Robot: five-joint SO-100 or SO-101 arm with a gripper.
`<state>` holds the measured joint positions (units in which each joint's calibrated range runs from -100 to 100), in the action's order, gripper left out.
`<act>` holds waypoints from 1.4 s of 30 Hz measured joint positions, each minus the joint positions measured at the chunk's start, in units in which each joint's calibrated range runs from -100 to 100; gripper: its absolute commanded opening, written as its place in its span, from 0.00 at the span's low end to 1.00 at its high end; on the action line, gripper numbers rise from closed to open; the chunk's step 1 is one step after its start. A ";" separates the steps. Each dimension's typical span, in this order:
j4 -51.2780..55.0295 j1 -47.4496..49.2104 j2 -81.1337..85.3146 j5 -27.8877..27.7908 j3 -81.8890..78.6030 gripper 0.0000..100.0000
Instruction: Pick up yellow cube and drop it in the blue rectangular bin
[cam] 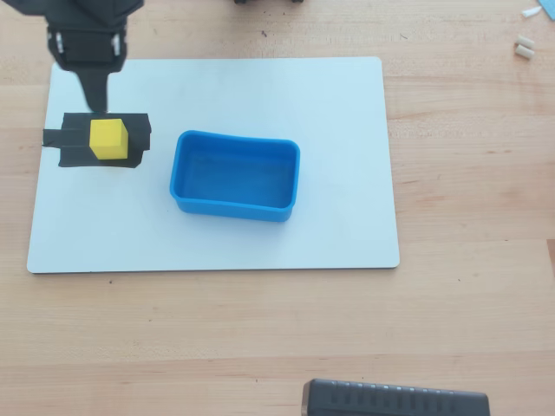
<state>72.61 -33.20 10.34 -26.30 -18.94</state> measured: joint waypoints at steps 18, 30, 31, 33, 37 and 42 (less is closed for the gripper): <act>-2.56 -1.03 -10.21 1.12 2.51 0.35; -5.48 0.08 -15.09 1.95 2.51 0.34; -5.83 0.08 -15.89 1.95 2.51 0.33; -6.36 0.08 -17.04 1.95 2.51 0.32; -7.24 0.08 -18.38 1.95 2.51 0.25; -7.33 0.87 -18.38 2.05 2.51 0.16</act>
<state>65.28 -32.33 -8.03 -24.25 -16.43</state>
